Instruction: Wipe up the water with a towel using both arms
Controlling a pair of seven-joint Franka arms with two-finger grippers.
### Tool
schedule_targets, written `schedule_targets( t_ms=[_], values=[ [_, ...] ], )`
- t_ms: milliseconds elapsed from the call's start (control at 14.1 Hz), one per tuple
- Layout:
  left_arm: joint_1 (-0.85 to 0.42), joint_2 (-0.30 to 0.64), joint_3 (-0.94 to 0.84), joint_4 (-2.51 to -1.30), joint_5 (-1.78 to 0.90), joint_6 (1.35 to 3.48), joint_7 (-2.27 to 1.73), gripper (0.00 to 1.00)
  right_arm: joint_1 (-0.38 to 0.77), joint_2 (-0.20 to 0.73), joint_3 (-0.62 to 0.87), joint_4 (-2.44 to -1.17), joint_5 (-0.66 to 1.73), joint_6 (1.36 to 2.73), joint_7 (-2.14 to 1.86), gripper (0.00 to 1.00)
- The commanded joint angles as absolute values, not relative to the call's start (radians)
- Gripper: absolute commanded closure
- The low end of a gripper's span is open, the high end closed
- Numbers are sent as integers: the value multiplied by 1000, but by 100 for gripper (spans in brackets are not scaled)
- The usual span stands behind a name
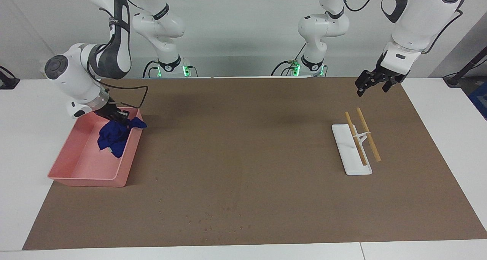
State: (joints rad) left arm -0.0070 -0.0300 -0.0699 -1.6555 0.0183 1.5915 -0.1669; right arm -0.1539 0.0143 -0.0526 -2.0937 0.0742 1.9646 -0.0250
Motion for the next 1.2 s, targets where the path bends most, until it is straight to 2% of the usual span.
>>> schedule_targets(
  t_ms=[0, 283, 354, 425, 496, 567, 708, 921, 1133],
  values=[
    [-20, -57, -58, -1681, 40, 1591, -158, 0, -153, -11, -43, -2117, 97, 1971, -9, 91],
    [-20, -58, -58, -1687, 38, 1594, -156, 0, -91, -5, -44, -2152, 97, 2020, 31, 80],
    [-20, -58, -60, -1689, 40, 1594, -156, 0, -89, -6, -44, -2161, 97, 2043, 29, 70],
    [-20, -58, -60, -1689, 40, 1594, -156, 0, -90, -5, -44, -2170, 97, 2049, 23, 66],
    [-20, -58, -60, -1689, 40, 1594, -156, 0, -92, -5, -44, -2184, 97, 2054, 21, 66],
    [-20, -58, -60, -1690, 40, 1594, -156, 0, -92, -5, -44, -2189, 97, 2062, 21, 71],
    [-20, -58, -58, -1692, 40, 1595, -155, 0, -92, -5, -44, -2186, 97, 2060, 18, 100],
    [-20, -58, -60, -1692, 40, 1597, -155, 0, -92, -6, -44, -2151, 97, 2043, 18, 100],
    [-20, -63, -60, -1695, 38, 1598, -155, 0, -90, -52, -44, -2111, 95, 1973, 15, 100]
  ],
)
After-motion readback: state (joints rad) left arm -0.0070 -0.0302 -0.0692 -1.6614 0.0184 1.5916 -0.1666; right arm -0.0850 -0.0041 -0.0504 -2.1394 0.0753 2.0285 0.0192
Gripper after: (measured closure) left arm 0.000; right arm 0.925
